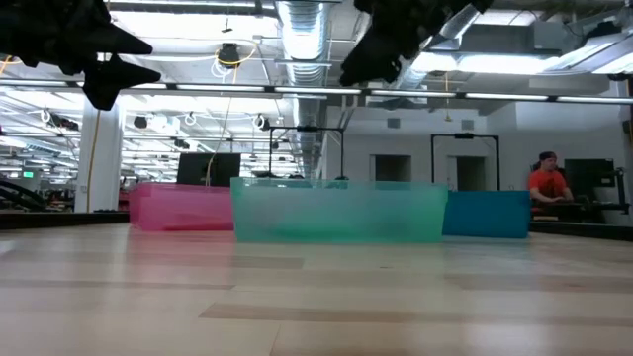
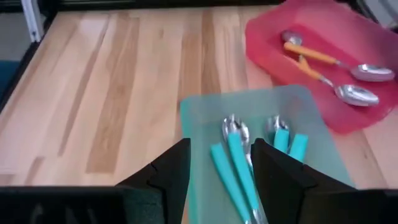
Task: Sort silverware by color (type)
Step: Return to Home Position
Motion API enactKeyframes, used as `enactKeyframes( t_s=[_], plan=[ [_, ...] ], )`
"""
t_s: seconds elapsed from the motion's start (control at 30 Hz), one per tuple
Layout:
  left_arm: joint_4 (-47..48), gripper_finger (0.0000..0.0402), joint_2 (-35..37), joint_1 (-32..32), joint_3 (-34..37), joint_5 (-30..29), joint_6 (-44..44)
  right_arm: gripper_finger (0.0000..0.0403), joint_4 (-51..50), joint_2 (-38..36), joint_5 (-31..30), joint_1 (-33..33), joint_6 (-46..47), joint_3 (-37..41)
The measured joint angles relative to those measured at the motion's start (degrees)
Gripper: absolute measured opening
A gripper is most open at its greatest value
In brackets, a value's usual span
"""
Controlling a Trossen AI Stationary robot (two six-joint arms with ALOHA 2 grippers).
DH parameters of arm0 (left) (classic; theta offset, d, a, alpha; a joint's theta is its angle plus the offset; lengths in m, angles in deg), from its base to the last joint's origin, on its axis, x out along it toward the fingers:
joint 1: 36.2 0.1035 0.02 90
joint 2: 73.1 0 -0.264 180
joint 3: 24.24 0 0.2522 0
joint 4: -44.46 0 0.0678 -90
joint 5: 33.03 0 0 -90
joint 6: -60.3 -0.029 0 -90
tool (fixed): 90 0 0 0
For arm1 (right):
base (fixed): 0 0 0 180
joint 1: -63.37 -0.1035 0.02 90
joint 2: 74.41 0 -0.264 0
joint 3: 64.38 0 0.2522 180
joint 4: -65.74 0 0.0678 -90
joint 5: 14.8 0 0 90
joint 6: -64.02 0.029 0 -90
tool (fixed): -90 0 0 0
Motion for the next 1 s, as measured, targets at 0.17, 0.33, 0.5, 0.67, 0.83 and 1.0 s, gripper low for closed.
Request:
enactKeyframes(
  t_s=[0.17, 0.33, 0.5, 0.67, 0.83, 1.0],
  plan=[
    [-0.2, 0.0214, 0.0, 0.0, 0.0, -0.2, 3.5, 0.0189, 0.2, -0.6, 0.1, -0.9, 3.1, -0.6],
    [2.3, 0.0214, 0.0, 0.0, 0.0, 0.4, 3.5, 0.0189, 1.9, -0.4, 0.2, -1.3, 3.7, -0.4],
    [5.9, 0.0214, 0.0, 0.0, 0.0, 0.5, 2.8, 0.0189, 8.0, -0.4, 4.1, -1.5, 2.2, -0.4],
    [3.3, 0.0214, 0.7, 0.0, -0.8, 0.2, -0.7, 0.0189, 9.4, -2.3, 14.6, 0.2, 1.0, -0.3],
    [2.1, 0.0214, 3.9, 0.0, -4.6, 0.4, -4.5, 0.0189, 8.4, -8.1, 15.1, 1.7, 1.0, 2.6],
    [1.9, 0.0214, 7.5, 0.0, -6.3, 1.1, -8.2, 0.0189, 8.6, -17.6, 13.2, 2.3, 1.7, 7.5]
  ],
)
